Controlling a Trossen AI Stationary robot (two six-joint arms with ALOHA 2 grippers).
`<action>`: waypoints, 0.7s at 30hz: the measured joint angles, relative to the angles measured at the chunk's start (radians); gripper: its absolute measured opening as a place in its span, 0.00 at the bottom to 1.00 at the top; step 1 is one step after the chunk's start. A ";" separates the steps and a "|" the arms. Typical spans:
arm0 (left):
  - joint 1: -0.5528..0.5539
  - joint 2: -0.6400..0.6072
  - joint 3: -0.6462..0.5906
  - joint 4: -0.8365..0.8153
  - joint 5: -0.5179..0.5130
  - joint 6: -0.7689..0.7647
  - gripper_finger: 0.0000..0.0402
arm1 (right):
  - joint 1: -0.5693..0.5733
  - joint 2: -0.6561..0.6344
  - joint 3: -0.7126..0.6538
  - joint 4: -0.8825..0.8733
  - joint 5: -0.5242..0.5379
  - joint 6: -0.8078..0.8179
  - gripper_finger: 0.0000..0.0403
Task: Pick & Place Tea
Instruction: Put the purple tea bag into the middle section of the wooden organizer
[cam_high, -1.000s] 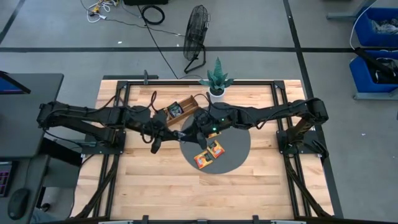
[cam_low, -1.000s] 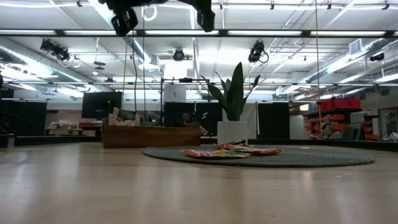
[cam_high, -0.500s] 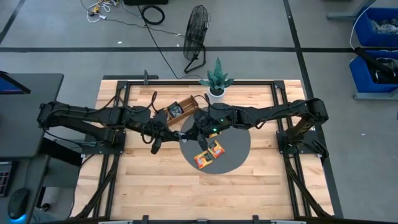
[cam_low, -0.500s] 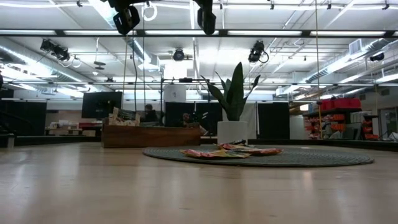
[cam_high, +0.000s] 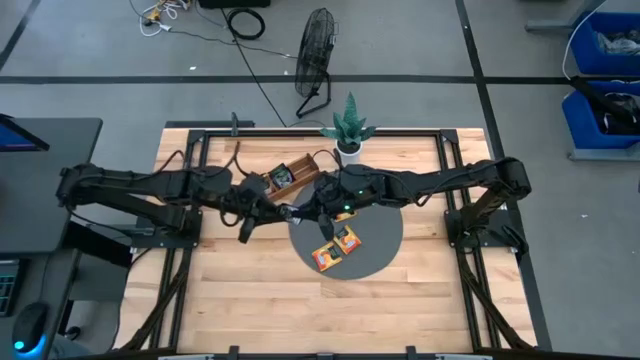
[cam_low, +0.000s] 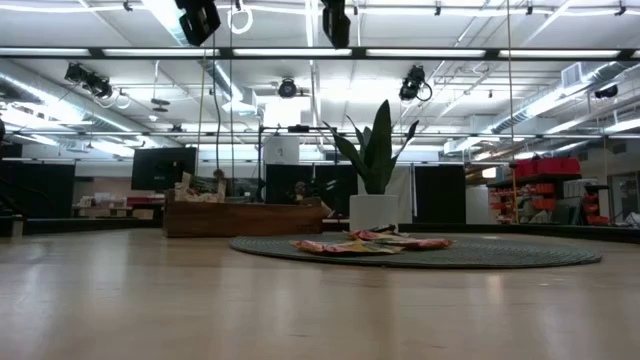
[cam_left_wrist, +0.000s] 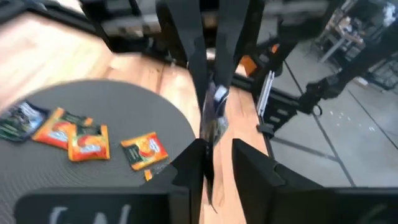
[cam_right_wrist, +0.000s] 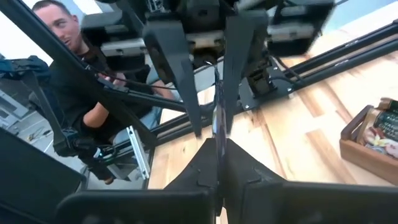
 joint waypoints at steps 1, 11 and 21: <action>0.000 -0.014 0.000 -0.001 -0.016 0.000 0.23 | -0.001 -0.001 0.000 0.000 0.002 0.000 0.00; 0.000 -0.144 0.000 -0.004 -0.178 -0.007 0.28 | -0.001 -0.002 0.000 0.090 0.063 0.000 0.00; 0.000 -0.159 0.000 -0.001 -0.187 -0.018 0.28 | -0.001 -0.002 0.000 0.154 0.079 0.023 0.00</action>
